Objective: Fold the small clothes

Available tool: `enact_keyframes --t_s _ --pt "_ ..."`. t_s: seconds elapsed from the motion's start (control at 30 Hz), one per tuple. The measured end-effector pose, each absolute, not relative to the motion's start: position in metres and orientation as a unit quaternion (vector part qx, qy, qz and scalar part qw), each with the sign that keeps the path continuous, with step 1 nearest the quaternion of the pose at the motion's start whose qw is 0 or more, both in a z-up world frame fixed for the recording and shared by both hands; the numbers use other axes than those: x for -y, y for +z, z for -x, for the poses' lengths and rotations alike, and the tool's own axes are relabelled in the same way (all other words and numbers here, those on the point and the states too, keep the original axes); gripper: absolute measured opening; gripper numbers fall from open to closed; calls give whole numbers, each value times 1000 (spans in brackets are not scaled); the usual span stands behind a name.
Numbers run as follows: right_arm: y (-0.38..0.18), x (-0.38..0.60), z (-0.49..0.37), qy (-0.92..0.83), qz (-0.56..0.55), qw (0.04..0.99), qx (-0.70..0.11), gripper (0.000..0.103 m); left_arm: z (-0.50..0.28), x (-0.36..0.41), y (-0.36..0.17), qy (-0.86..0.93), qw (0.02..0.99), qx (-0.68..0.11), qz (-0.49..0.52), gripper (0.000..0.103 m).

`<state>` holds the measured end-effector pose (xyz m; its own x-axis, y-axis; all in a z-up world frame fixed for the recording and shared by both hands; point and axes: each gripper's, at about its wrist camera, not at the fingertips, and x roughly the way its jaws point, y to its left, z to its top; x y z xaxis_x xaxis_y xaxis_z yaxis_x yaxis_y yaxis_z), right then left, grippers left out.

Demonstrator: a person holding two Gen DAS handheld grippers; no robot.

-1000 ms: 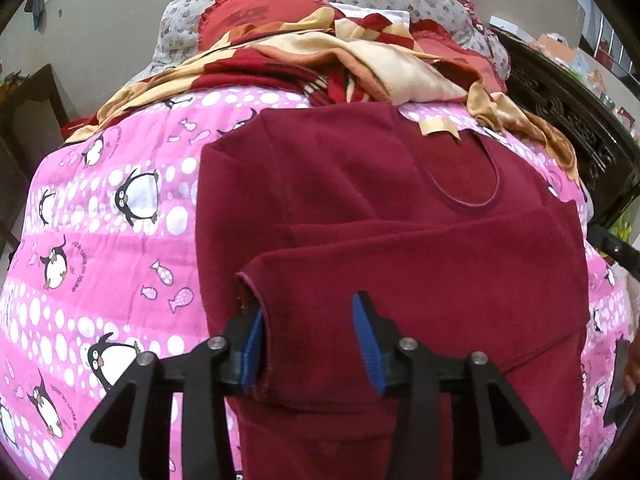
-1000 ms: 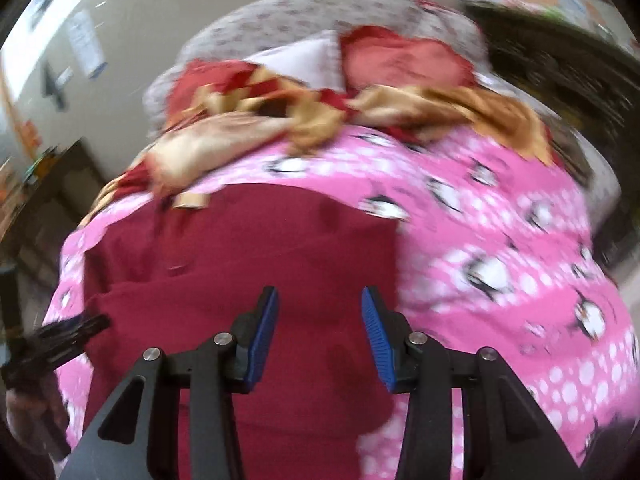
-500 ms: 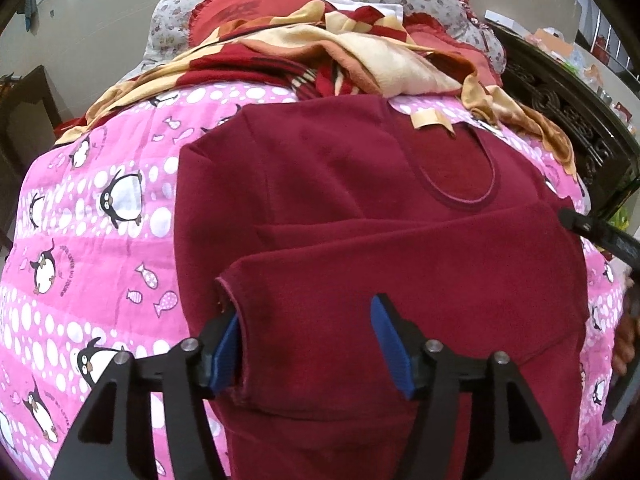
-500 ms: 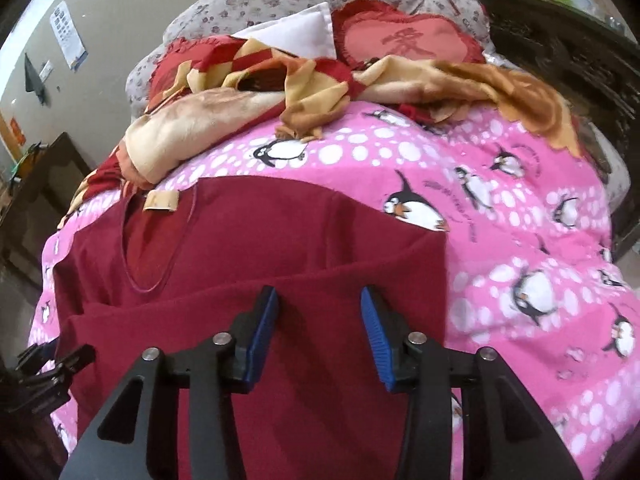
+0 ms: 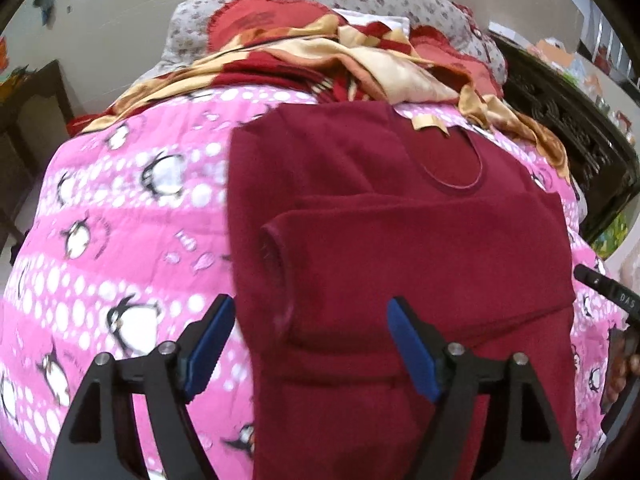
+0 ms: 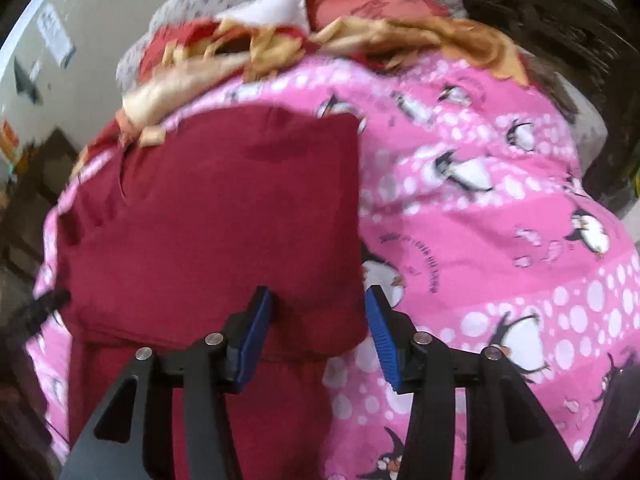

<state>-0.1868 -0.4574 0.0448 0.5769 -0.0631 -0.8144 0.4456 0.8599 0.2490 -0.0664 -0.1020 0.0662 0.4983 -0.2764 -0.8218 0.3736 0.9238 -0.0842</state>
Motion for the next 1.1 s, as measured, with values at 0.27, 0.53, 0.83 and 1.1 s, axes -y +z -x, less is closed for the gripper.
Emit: enact_keyframes --t_s 0.27,0.53,0.83,1.1 --pt "26 452 185 -137 -197 842 -483 46 74 96 38 -187 834 -516 -48 88" --pt "102 470 278 -103 -235 866 -428 46 119 61 54 -201 830 -520 -18 88" --pt "52 407 349 -18 -237 822 -517 46 186 40 44 -240 794 -558 -20 88" --pt "13 391 390 -4 -303 792 -530 47 203 -14 37 -208 775 -593 56 88"
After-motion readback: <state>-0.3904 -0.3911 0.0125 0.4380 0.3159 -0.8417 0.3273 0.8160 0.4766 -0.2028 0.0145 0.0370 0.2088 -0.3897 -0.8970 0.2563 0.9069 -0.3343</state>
